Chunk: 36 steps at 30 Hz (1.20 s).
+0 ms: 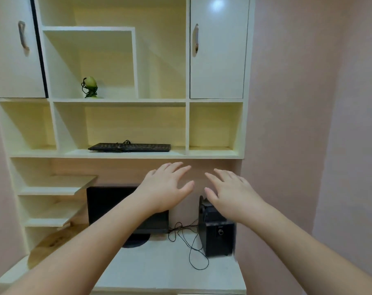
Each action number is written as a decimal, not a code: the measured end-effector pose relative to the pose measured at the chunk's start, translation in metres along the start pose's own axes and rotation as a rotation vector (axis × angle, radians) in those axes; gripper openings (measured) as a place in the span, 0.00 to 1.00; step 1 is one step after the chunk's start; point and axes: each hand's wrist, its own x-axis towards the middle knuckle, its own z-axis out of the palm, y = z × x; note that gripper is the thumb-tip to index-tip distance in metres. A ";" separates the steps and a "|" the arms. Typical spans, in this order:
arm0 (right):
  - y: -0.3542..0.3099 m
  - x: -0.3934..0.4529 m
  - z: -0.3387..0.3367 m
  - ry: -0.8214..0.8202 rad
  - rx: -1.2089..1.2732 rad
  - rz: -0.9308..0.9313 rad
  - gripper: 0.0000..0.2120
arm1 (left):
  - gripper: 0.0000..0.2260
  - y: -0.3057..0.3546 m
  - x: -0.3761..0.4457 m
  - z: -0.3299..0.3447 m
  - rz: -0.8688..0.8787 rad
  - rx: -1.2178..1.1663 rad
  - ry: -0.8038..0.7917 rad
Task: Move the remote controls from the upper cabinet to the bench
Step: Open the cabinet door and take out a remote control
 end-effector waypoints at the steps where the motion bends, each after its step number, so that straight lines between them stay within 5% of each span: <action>1: -0.004 0.012 0.003 0.010 -0.010 -0.001 0.26 | 0.26 -0.010 0.007 -0.001 0.005 0.003 0.001; 12: 0.009 0.112 0.021 0.128 -0.104 0.015 0.26 | 0.25 -0.075 0.090 0.014 0.082 0.079 0.086; 23: 0.116 0.198 0.051 0.167 -0.064 0.023 0.25 | 0.27 -0.039 0.228 0.057 0.057 0.153 0.078; 36: 0.153 0.325 0.002 0.450 -0.060 -0.075 0.28 | 0.27 -0.066 0.326 0.017 0.107 0.215 0.509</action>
